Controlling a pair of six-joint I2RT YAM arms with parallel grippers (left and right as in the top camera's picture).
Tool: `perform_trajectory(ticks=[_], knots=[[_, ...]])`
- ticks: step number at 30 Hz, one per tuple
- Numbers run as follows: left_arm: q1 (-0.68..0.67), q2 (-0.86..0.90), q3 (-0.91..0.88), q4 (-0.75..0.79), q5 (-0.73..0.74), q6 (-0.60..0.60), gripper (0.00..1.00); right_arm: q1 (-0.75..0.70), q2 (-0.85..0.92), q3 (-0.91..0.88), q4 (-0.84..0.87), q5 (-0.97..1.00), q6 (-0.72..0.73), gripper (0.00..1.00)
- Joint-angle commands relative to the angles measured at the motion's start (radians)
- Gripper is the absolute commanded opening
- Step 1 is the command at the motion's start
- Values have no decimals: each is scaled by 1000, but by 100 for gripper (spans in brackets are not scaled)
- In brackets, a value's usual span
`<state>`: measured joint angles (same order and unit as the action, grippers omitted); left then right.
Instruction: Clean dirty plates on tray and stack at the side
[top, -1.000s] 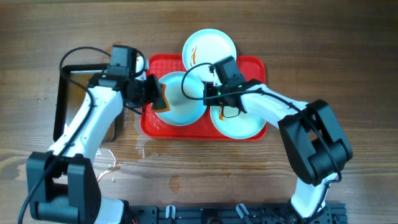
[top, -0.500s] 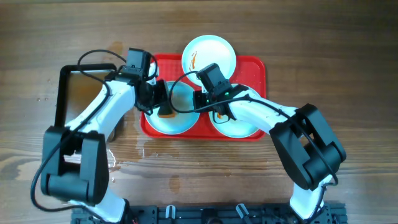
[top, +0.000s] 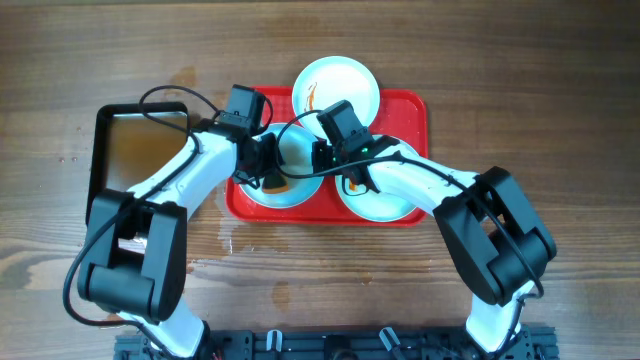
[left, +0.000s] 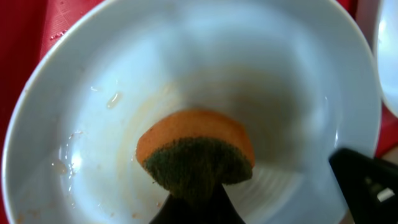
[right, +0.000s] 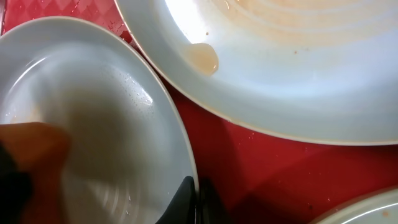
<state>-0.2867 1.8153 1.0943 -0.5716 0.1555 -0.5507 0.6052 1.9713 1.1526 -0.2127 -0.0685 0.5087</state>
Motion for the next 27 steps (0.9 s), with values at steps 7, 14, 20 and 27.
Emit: perform_trajectory(ticks=[7, 14, 20, 27], knots=[[-58, 5, -176, 219, -53, -167, 4, -2, 15, 21, -2, 25, 25, 4], [-42, 4, -171, 71, -398, -161, 4, -2, 15, 21, -9, 25, 25, 4], [-31, -30, -105, 2, -584, -155, 4, -2, 15, 21, -8, 25, 24, 4], [-31, -199, -10, 2, -584, -70, 4, -2, 15, 21, -12, 24, 14, 4]])
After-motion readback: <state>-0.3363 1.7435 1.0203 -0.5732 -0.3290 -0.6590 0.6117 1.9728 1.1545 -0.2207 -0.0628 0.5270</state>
